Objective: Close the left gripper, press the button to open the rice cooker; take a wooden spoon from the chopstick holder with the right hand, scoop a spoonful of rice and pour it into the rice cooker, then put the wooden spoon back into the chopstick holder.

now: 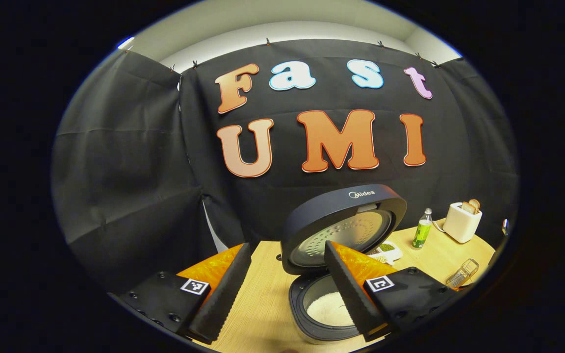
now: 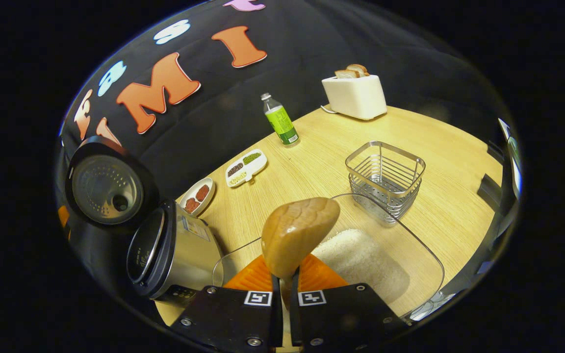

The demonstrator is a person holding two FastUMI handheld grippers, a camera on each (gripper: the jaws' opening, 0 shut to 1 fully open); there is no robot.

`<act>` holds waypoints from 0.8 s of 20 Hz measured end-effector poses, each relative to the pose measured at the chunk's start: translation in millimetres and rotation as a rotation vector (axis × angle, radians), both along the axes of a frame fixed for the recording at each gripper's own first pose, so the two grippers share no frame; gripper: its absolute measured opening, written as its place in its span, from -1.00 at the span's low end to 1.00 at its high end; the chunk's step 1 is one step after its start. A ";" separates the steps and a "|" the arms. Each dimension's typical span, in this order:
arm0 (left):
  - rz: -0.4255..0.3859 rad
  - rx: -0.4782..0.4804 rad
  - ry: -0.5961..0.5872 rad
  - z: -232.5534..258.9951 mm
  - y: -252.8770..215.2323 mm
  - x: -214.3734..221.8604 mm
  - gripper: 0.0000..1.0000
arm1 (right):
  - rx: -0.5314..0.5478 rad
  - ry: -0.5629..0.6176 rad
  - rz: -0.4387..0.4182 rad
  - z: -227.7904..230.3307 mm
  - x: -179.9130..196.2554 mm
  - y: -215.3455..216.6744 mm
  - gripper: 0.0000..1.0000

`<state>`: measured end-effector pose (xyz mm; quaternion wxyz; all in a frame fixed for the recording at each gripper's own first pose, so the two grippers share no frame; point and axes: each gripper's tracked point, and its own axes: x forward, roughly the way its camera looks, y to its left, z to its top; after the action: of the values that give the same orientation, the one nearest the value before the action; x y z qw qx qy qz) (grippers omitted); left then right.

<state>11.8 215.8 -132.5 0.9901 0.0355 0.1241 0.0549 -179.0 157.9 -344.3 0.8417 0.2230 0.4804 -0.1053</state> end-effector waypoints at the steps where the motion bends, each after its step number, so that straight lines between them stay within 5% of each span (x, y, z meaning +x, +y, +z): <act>1: 0.001 0.000 0.001 -0.6 0.4 -0.3 1.00 | -0.007 -0.004 0.015 0.0 0.5 1.9 -0.89; 6: -0.002 0.003 0.005 -0.9 -1.1 -1.5 0.89 | 0.062 0.017 0.045 -1.4 -0.7 17.2 -0.89; 16: -0.012 -0.016 0.015 -5.0 -19.0 8.5 0.87 | 0.454 0.102 -0.054 0.2 3.4 31.7 -0.89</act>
<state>20.3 196.9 -137.5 0.9897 0.0285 0.1319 0.0478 -175.6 189.6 -344.1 0.7414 0.4140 0.5273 -0.0281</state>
